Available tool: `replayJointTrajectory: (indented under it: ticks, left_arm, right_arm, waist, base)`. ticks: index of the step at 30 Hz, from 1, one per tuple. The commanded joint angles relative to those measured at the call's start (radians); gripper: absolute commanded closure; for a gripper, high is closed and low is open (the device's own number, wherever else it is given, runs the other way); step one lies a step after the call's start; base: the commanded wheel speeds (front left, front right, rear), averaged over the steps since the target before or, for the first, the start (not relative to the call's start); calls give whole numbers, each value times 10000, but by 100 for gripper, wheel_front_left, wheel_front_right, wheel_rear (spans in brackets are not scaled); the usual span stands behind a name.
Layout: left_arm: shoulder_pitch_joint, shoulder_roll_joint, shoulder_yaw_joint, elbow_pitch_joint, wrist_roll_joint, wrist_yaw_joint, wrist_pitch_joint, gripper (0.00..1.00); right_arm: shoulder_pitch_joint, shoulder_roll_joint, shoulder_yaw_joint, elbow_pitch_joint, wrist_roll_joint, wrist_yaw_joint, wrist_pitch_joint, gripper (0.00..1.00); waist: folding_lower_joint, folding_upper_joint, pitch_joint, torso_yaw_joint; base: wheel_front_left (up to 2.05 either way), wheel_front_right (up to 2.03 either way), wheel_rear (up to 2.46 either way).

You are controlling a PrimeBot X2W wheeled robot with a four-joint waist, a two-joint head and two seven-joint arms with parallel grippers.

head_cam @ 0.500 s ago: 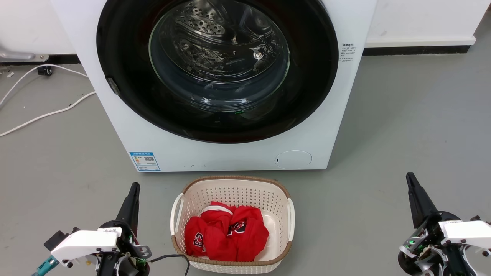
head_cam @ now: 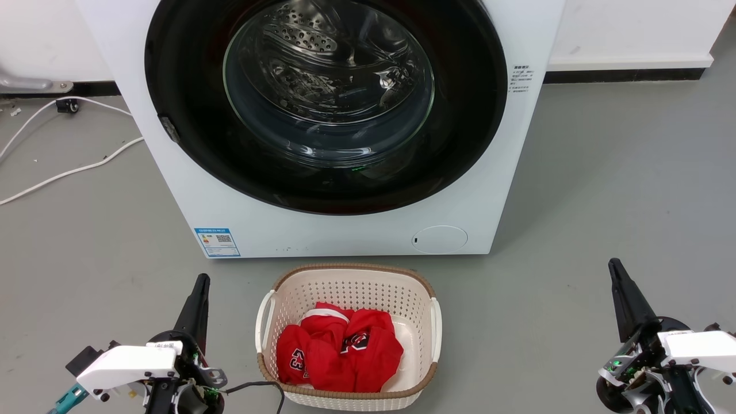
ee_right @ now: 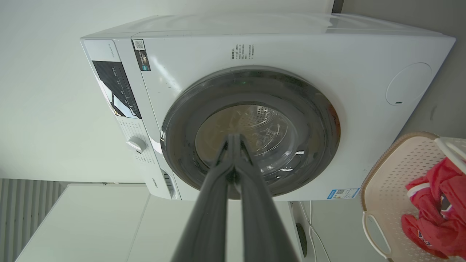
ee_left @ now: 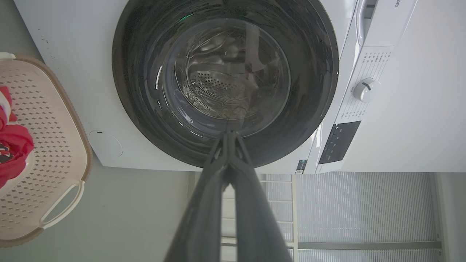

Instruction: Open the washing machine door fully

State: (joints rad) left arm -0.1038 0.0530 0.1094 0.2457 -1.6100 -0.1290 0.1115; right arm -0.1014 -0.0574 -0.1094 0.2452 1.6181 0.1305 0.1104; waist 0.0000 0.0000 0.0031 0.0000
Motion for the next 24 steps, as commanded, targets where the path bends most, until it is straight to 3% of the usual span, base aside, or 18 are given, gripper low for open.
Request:
replayJointTrajectory:
  ticks: [1, 4, 5, 17, 24]
  left_arm:
    - [-93, -8, 39, 10, 38, -33, 10, 100]
    - [-94, -9, 40, 10, 40, -33, 12, 100]
    - [-1, 0, 0, 2, 0, 0, -1, 0]
    - [74, -3, -388, -436, 291, 0, -518, 0]
    - [93, 17, -406, -920, 1303, -2, -842, 0]
  right_arm:
    - [-134, 40, -18, 9, -71, 4, 13, 100]
    - [-134, 42, -21, 9, -74, 4, 16, 100]
    - [-2, 6, -6, -1, -2, 0, -1, 0]
    - [232, 15, 307, -414, -275, 0, -517, 0]
    - [327, 19, 437, -765, -1205, 1, -838, 0]
  waist:
    - [0, 0, 0, 0]
    - [0, 0, 0, 0]
    - [0, 0, 0, 0]
    - [0, 0, 7, 3]
    - [0, 0, 15, 14]
  base:
    - [0, 0, 0]
    - [0, 0, 0]
    - [0, 0, 0]
    - [0, 0, 0]
    - [0, 0, 0]
